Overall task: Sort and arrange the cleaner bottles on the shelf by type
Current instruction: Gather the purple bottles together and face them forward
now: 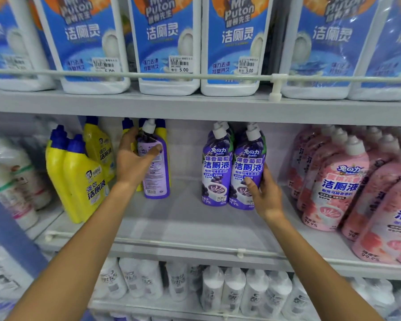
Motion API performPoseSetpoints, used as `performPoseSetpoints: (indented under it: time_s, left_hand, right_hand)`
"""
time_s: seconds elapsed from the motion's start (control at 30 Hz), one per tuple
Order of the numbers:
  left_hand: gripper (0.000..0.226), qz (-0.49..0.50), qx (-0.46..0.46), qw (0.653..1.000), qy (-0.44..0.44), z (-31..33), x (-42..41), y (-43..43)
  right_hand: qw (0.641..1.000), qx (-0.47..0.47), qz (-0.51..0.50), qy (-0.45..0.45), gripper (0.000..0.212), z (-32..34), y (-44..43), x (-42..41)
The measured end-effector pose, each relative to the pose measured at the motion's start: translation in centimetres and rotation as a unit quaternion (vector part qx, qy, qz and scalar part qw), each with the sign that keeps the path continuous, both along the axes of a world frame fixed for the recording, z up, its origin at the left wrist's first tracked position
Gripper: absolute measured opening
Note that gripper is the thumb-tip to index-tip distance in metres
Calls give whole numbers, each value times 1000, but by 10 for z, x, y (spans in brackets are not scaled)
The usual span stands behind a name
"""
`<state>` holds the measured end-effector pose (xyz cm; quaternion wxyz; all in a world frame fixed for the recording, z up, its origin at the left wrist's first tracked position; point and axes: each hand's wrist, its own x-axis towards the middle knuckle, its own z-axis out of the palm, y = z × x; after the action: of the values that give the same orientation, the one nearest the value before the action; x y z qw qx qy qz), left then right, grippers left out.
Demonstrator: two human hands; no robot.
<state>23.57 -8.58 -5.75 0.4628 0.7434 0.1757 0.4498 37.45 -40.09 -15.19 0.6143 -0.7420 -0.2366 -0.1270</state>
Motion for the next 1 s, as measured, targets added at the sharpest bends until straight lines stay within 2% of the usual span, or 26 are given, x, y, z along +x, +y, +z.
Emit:
performPoseSetpoints:
  time_s: [0.13,0.23,0.33,0.47,0.6,0.7,0.77,0.87,1.0]
  left_hand:
    - [40,14,33,997,67,11,7,19]
    - [51,-6,-12,993,118,10,4,7]
    - [49,-11,-32,990,139,-4,4,2]
    - [41,1,-13,984,179,-3,0,-16]
    - [52,26,-24,986,164,-14,0,-37]
    - [49,-44,-102,986,123,-33,2,-46]
    - [51,-82,-136,979,128,-44,1,-49]
    - [65,-93,-162,971,149,-59,-3,-52]
    - [86,-121,-164,969,136,-67,-10,-61]
  right_hand:
    - [1000,10,0,8,57,1,2,-2]
    - [1000,13,4,9,56,0,1,-1]
    - [1000,8,6,9,56,0,1,0]
    - [1000,26,14,4,64,0,1,-1]
    - [999,31,17,8,73,-2,0,0]
    - [999,35,19,13,65,-1,1,-1]
    - [999,33,21,17,62,-2,0,0]
    - [999,30,23,19,59,-4,0,0]
    - [999,26,11,20,60,-3,1,-2]
